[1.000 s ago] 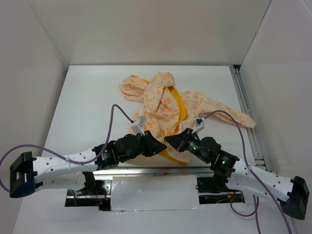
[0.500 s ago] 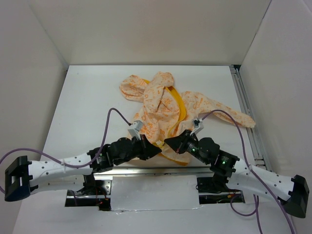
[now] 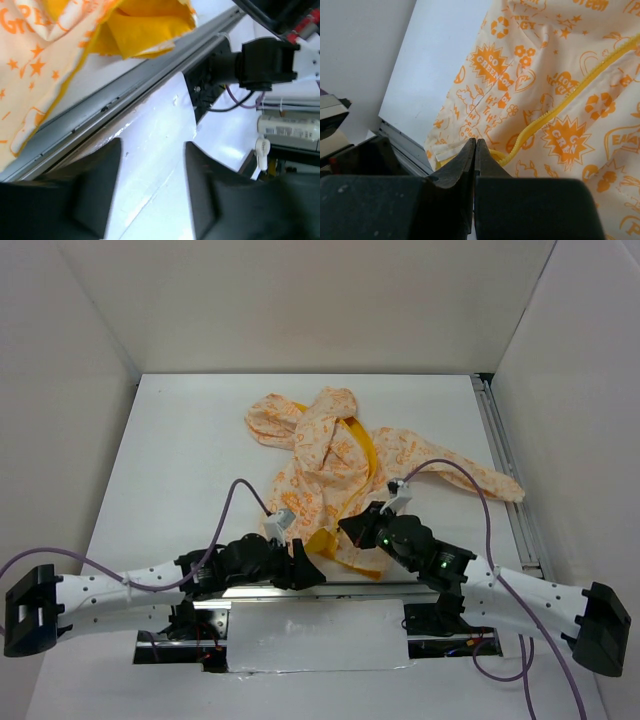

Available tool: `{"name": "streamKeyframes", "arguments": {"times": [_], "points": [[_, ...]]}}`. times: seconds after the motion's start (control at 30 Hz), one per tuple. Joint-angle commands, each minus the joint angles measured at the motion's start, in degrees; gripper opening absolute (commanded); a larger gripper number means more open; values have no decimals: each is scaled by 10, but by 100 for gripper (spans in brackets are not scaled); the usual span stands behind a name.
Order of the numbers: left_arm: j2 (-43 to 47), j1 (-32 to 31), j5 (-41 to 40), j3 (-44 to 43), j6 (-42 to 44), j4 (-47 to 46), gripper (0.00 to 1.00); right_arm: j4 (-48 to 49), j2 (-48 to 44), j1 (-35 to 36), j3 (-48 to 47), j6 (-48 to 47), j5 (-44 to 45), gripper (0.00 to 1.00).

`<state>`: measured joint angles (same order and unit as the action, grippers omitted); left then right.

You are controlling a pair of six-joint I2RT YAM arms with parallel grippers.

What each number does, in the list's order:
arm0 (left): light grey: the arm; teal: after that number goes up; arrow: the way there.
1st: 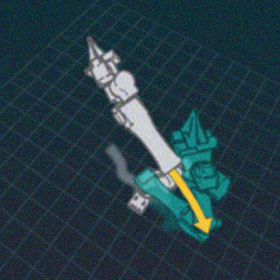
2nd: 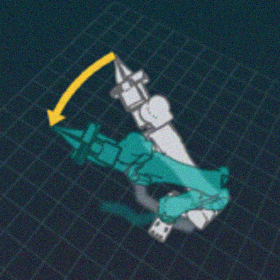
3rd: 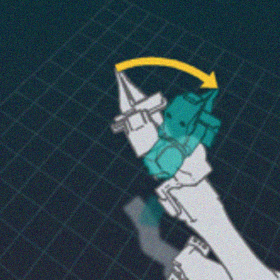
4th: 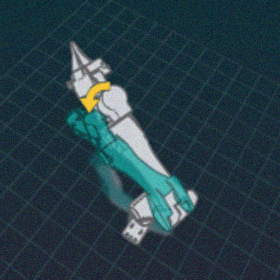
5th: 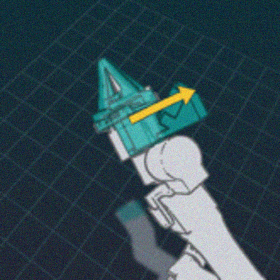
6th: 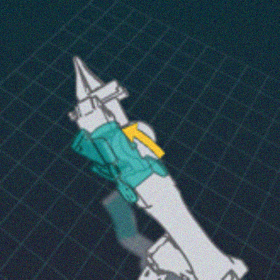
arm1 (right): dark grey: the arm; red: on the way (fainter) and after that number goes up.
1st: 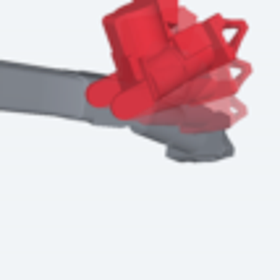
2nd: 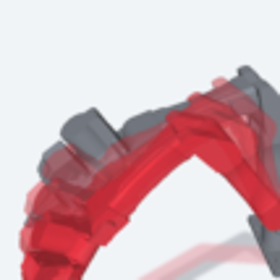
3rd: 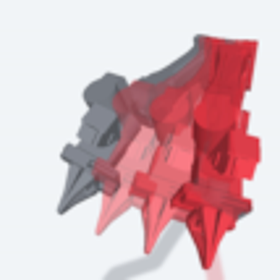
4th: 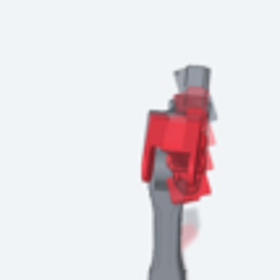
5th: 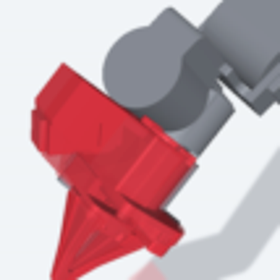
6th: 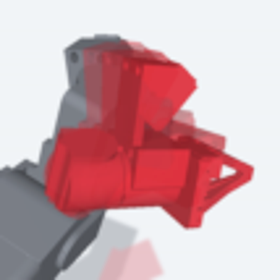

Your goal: Zip up the jacket

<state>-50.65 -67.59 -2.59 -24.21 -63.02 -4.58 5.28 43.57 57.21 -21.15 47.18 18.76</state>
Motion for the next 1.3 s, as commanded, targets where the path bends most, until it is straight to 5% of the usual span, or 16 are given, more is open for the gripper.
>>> {"name": "streamKeyframes", "arguments": {"times": [0.0,0.2,0.5,0.83,1.27], "points": [[-15,-1,0,-41,-25,32,69,42,-15,0,-8,-24,0,0],[-4,-1,-56,-37,-33,-35,71,42,-33,-1,1,-14,-35,0],[-36,-1,-183,-117,-90,13,71,57,-35,2,7,-12,-67,0],[-91,0,-205,-176,-153,94,63,63,-49,3,12,-5,-58,0],[-79,-1,-213,-146,-216,70,57,94,-46,2,23,16,-67,0]]}}
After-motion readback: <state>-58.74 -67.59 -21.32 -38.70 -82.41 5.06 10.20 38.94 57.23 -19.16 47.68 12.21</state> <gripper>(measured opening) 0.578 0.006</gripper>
